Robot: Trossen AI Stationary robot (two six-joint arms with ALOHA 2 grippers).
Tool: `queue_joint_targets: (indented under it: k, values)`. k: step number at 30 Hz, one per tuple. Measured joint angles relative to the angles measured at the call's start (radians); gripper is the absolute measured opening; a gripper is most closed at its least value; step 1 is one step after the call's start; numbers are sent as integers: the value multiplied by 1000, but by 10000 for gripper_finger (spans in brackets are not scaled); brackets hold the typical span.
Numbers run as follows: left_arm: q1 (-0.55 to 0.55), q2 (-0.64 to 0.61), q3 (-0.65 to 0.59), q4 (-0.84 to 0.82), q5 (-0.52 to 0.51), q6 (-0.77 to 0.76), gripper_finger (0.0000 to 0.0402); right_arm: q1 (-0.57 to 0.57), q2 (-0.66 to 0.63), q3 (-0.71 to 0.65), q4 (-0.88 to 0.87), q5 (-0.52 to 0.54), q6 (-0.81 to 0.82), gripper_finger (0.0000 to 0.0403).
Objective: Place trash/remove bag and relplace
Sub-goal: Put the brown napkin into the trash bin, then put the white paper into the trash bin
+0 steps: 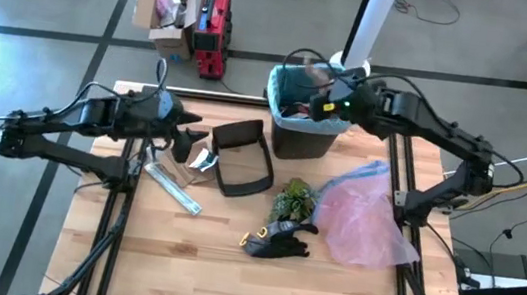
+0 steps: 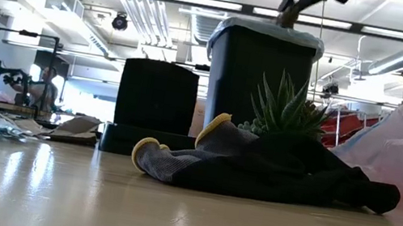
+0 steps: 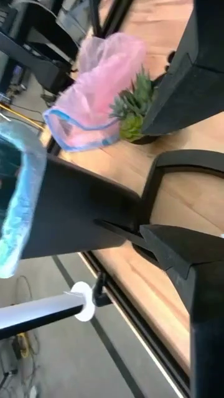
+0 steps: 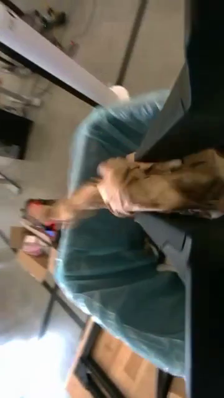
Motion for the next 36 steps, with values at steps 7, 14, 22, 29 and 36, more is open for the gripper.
queue_joint_targets:
  k: [7, 14, 22, 29, 36]
  values:
    - [-1, 28, 0, -159, -6, -34, 258, -1, 17, -20, 19, -57, -32, 254]
    - [-1, 27, -56, -266, -8, -164, 264, 136, -32, -6, 86, -48, -177, 319]
    - [-5, 31, -281, -115, -8, -188, 263, 367, -42, -6, 160, 10, -235, 327]
    - [-50, 35, -489, 107, -8, 66, 272, 518, -31, -9, 169, 123, -293, 314]
    - [-65, 104, -535, 159, -25, 54, 269, 586, -38, -8, 166, 164, -294, 302]
